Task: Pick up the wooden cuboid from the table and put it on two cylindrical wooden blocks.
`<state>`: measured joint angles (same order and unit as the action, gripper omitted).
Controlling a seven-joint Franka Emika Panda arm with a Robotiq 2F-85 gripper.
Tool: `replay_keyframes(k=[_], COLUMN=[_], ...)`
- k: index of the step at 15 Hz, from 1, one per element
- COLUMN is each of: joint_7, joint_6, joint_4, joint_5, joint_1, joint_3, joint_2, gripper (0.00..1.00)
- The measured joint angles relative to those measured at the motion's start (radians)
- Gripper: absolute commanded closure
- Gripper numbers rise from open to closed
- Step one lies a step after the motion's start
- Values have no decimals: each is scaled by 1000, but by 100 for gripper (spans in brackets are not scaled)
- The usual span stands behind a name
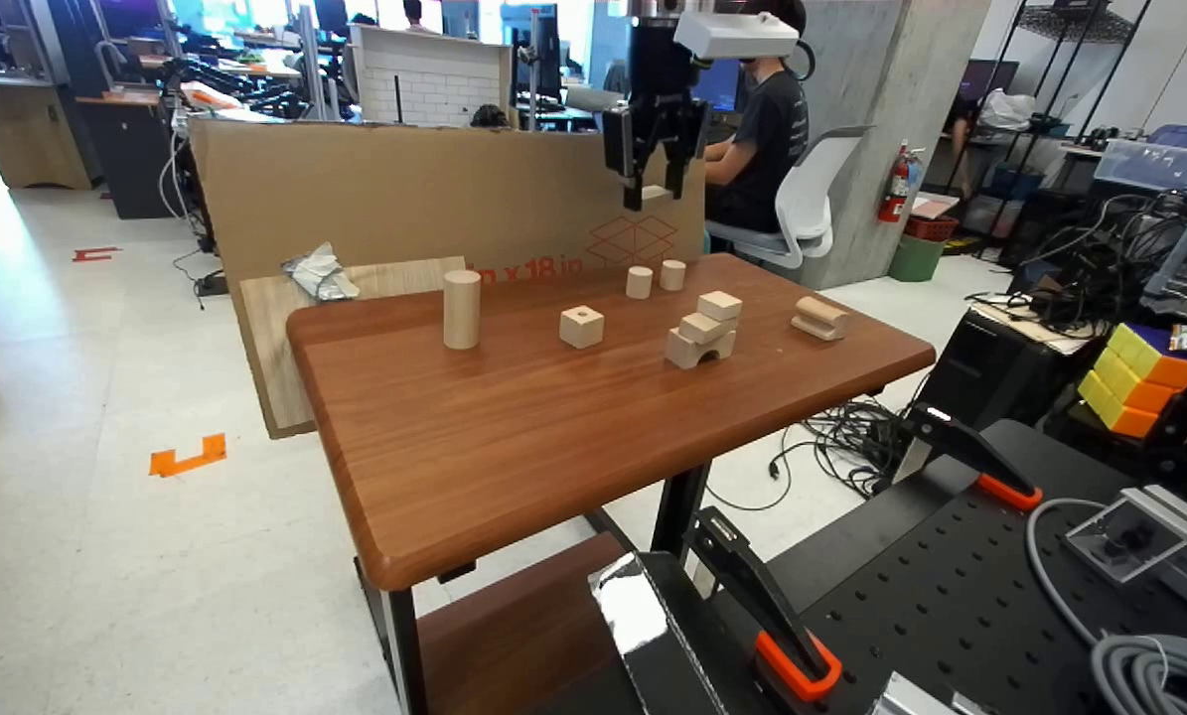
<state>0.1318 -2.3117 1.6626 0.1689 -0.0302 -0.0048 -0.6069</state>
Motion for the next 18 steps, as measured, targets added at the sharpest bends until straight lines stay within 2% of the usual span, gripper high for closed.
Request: replay_keyframes(k=[13,18], joint_7=[-39,-87], joint_6=[0,-3], joint_4=[31,31], joint_5=[-5,-65], joint_1=[-3,-3], joint_3=[-13,-14], joint_2=[-52,-59], gripper=[56,56])
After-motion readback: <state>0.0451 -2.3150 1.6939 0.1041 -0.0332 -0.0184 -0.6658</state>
